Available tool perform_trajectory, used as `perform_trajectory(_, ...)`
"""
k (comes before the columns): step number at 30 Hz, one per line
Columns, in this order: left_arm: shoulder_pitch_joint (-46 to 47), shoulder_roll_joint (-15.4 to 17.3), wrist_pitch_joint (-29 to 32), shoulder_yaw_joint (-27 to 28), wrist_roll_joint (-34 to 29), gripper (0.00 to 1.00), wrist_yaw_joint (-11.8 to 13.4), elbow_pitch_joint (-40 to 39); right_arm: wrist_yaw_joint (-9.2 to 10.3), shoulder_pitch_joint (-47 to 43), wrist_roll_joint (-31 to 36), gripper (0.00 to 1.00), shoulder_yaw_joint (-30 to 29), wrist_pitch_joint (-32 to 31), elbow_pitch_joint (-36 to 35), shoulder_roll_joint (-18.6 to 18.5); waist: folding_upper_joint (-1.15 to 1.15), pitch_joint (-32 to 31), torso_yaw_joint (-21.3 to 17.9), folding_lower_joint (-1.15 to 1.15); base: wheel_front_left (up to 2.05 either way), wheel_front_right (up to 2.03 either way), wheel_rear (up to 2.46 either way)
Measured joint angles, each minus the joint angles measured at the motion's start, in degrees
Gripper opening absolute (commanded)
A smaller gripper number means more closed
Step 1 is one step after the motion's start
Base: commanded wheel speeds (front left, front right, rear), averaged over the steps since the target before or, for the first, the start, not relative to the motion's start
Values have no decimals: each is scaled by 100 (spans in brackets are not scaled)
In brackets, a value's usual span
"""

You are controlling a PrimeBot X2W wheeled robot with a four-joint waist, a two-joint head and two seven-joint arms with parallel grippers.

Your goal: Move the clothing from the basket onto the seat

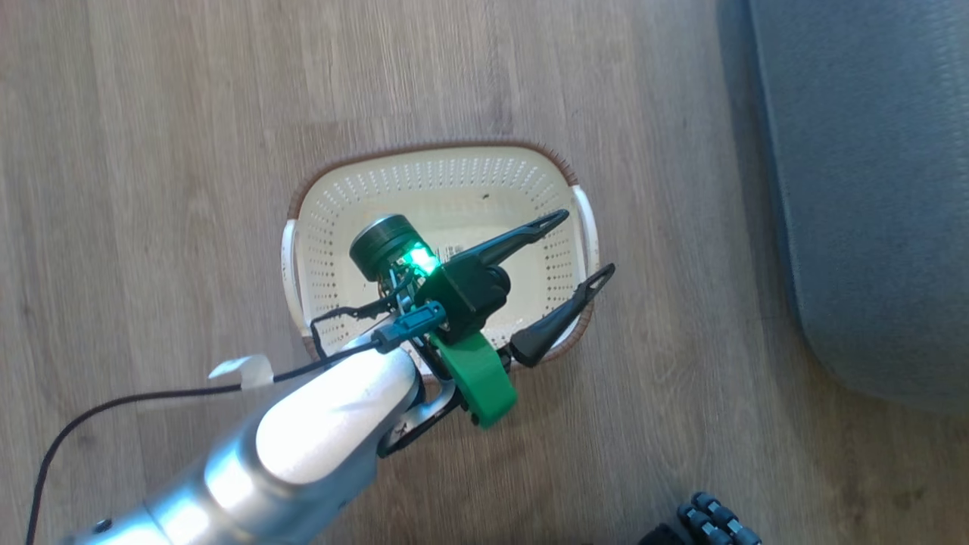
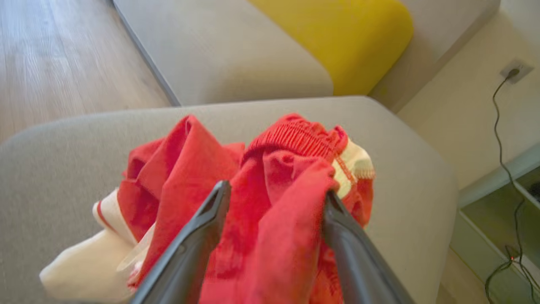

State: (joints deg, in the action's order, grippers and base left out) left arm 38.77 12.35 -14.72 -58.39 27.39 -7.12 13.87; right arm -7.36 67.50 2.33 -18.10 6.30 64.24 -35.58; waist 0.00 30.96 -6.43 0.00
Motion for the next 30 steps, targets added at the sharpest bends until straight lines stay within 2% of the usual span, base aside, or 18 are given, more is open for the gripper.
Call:
perform_trajectory(8, 46, 7, 0, 23, 1, 100, 0, 1, 0, 33, 512, 100, -410, -717, 294, 361, 0, 108, 11, 0, 0, 0, 0)
perform_trajectory(15, 7, -22, 0, 293, 0, 100, 0, 0, 0, 12, 479, 100, 65, -382, -38, 566, 0, -168, -50, 0, 0, 0, 0)
perform_trajectory(21, -293, -140, 0, 775, -63, 100, 1, 125, 0, -433, -169, 100, 890, -43, -576, 708, 0, -622, -38, 0, 0, 0, 0)
perform_trajectory(25, -670, -233, 0, 1370, -182, 100, 0, 297, 0, -1177, -1028, 100, 1602, 66, -1401, 817, 0, -1044, 99, 0, 0, 0, 0)
perform_trajectory(30, -988, -238, 0, 2210, -420, 100, 0, 566, 0, -2076, -1804, 100, 2097, 52, -2555, 829, 0, -1440, 327, 0, 0, 0, 0)
